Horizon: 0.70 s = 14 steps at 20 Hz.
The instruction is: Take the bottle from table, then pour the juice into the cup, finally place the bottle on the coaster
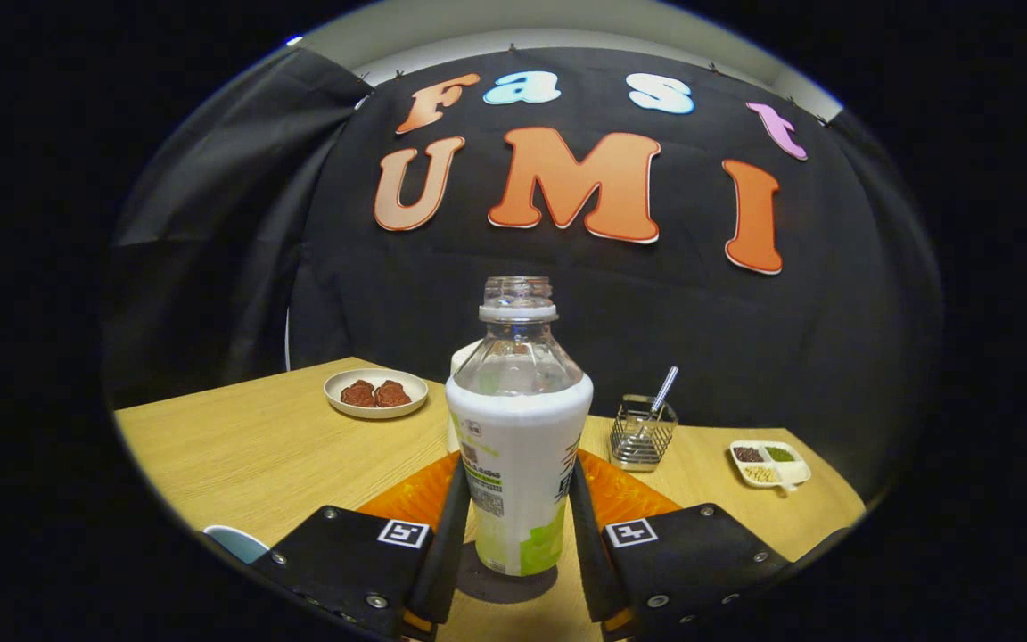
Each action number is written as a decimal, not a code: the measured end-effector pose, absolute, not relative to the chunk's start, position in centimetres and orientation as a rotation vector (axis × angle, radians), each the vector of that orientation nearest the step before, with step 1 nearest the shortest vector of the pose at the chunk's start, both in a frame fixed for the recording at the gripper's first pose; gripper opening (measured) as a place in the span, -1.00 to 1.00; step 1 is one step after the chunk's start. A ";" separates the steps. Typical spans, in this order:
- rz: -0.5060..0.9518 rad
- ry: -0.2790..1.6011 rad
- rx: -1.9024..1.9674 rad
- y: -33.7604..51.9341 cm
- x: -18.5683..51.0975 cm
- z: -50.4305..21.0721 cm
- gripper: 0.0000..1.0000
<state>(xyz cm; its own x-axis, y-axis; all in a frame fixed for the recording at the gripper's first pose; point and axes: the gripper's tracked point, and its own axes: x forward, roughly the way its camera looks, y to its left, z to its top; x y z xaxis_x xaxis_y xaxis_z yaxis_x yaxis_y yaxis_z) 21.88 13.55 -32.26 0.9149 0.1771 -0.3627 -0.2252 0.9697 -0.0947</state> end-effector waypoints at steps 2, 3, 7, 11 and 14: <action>0.205 0.393 -0.135 13.4 21.8 -33.9 0.15; 0.207 0.405 -0.129 13.3 21.7 -34.2 0.15; 0.215 0.431 -0.100 13.5 21.3 -35.1 0.15; 0.246 0.436 -0.081 13.6 20.7 -34.5 0.24; 0.270 0.453 -0.049 13.5 19.8 -33.4 0.41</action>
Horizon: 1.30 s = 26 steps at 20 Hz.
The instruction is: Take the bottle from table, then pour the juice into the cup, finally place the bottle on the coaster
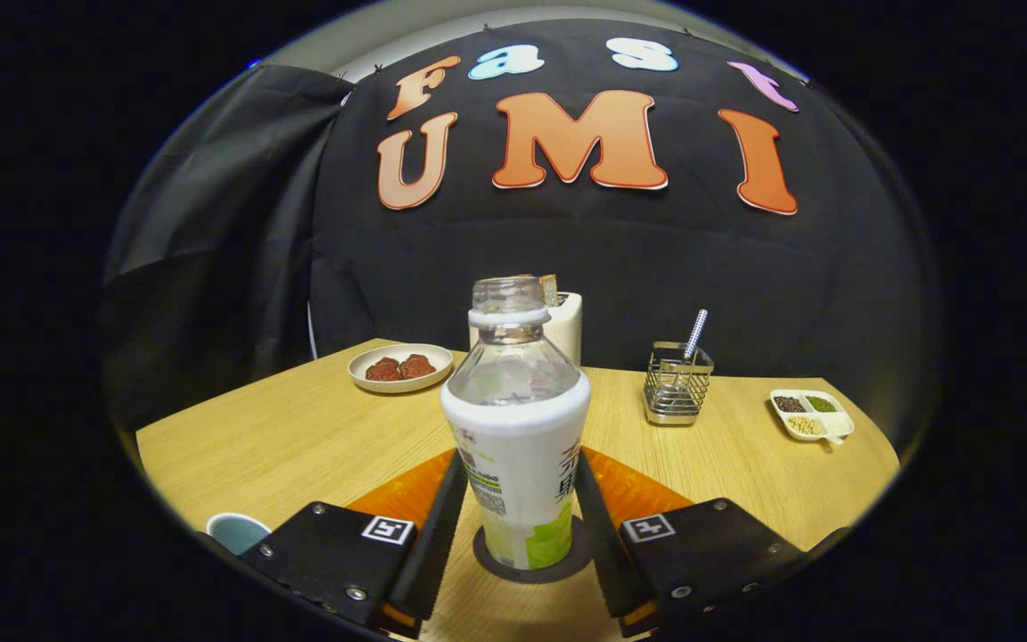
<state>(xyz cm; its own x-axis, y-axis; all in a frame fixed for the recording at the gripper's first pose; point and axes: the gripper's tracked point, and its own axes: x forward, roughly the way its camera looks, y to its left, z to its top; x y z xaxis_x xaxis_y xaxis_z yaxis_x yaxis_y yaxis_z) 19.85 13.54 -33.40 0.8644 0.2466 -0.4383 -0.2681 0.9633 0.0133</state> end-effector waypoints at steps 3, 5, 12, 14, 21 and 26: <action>0.225 0.386 -0.065 11.8 19.3 -29.5 0.81; 0.215 0.332 -0.051 10.9 18.4 -25.8 0.89; 0.116 0.087 -0.077 6.2 14.5 -11.1 0.93; 0.074 0.045 -0.090 4.4 13.0 -8.5 0.93; -0.008 -0.047 -0.139 0.9 6.8 0.9 0.93; -0.052 -0.126 -0.150 -0.4 2.8 6.1 0.93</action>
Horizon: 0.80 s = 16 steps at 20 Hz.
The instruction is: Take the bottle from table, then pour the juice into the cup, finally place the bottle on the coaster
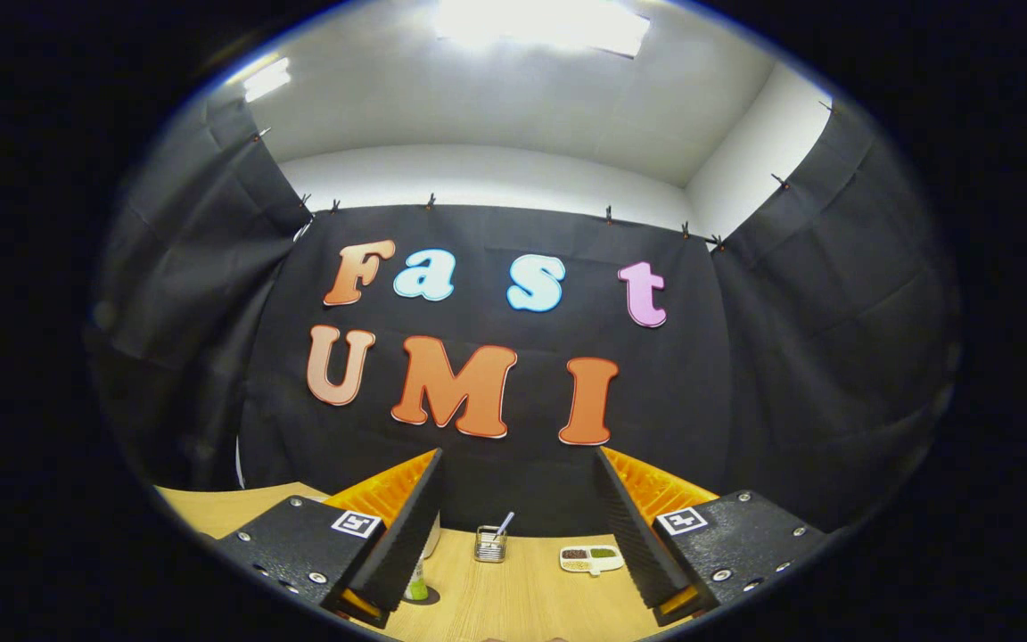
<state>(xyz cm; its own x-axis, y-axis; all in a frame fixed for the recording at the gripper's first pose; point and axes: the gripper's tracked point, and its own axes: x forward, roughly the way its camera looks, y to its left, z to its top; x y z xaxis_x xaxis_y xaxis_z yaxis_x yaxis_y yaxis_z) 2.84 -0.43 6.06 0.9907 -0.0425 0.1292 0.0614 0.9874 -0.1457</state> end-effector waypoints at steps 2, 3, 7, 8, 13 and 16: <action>-0.034 -0.125 -0.123 0.0 1.9 6.7 0.93; -0.022 -0.126 -0.111 0.2 1.4 7.2 0.93; 0.000 -0.142 -0.111 0.4 1.0 8.2 0.93; -0.016 -0.148 -0.118 0.0 1.2 8.3 0.93; -0.016 -0.113 -0.106 0.0 1.4 7.5 0.94; 0.003 -0.096 -0.101 0.5 1.5 7.0 0.94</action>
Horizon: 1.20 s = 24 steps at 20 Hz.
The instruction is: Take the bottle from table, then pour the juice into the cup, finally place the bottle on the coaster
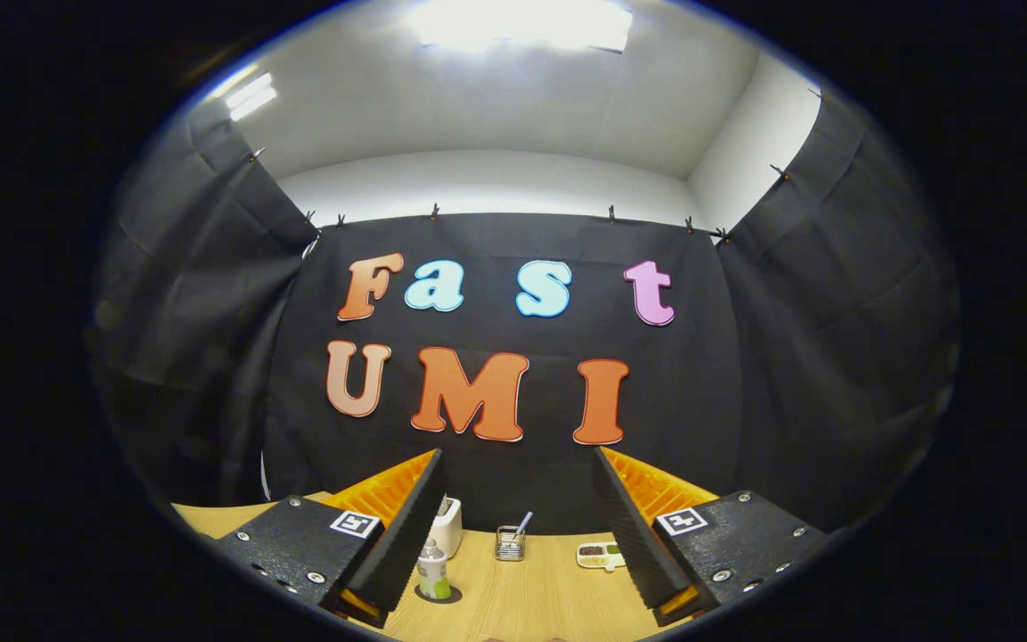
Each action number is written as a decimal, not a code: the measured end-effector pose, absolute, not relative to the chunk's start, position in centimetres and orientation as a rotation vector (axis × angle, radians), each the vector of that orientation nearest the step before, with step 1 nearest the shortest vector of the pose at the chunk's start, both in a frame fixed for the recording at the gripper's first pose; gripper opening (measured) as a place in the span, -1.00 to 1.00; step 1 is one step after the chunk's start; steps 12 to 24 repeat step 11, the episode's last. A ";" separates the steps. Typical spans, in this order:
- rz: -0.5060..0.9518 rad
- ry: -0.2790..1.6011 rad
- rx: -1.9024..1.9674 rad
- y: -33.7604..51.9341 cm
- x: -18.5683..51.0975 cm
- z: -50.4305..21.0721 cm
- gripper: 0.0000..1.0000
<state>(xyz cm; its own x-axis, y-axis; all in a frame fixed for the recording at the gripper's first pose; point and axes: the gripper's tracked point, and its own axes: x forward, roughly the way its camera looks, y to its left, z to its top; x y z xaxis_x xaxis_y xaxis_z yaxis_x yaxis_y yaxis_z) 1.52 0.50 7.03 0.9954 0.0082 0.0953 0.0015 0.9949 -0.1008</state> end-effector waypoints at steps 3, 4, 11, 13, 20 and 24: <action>0.015 -0.092 -0.104 0.9 1.6 6.7 0.94; 0.033 -0.093 -0.105 1.3 1.5 6.6 0.94; 0.033 -0.088 -0.106 1.1 1.6 6.4 0.95; 0.033 -0.088 -0.106 1.1 1.6 6.4 0.95; 0.033 -0.088 -0.106 1.1 1.6 6.4 0.95; 0.033 -0.088 -0.106 1.1 1.6 6.4 0.95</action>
